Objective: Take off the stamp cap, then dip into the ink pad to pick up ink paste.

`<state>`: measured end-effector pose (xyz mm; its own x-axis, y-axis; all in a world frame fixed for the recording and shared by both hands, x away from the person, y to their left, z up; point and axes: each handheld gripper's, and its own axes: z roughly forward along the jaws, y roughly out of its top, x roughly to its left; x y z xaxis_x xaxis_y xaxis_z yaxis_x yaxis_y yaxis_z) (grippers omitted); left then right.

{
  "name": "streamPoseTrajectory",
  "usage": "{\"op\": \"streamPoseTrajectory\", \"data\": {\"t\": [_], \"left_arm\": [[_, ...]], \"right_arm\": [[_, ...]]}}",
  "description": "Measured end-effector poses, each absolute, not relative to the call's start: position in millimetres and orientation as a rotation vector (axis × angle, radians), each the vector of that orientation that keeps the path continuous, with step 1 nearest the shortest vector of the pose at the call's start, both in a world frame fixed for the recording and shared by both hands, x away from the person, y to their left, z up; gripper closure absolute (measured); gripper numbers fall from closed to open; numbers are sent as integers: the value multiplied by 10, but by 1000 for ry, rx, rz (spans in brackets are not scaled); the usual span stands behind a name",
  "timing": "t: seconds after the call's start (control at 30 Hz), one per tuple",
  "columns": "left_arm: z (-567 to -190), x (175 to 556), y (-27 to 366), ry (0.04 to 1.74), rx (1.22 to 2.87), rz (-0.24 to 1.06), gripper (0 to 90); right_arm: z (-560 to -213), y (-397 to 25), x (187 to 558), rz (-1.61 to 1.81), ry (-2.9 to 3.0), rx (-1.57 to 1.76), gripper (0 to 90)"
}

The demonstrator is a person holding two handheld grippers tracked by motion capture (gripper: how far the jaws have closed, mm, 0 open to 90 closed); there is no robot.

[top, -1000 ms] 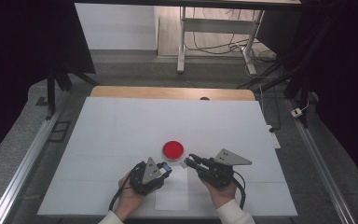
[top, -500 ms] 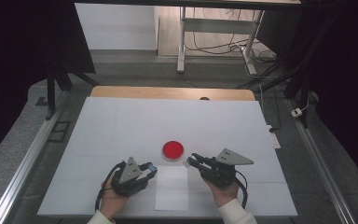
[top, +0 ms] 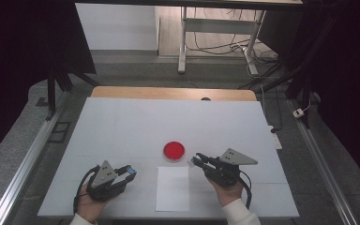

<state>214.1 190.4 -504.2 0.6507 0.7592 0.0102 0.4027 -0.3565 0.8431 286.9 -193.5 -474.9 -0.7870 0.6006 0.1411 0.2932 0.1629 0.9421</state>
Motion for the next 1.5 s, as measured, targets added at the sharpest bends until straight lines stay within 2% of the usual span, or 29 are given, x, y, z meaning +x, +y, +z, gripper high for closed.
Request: {"op": "streamPoseTrajectory", "data": {"t": [0.3, 0.9, 1.5], "left_arm": [[-5069, 2074, 2143, 967, 1961, 520, 650], [-5074, 2106, 2145, 973, 1962, 517, 650], [-5078, 2114, 2141, 974, 1965, 511, 650]], "right_arm": [[-4754, -1995, 2904, 1651, 2174, 866, 756], [-4717, -1967, 2918, 1660, 2169, 848, 756], [-4489, -1818, 3121, 1613, 2187, 832, 757]]}}
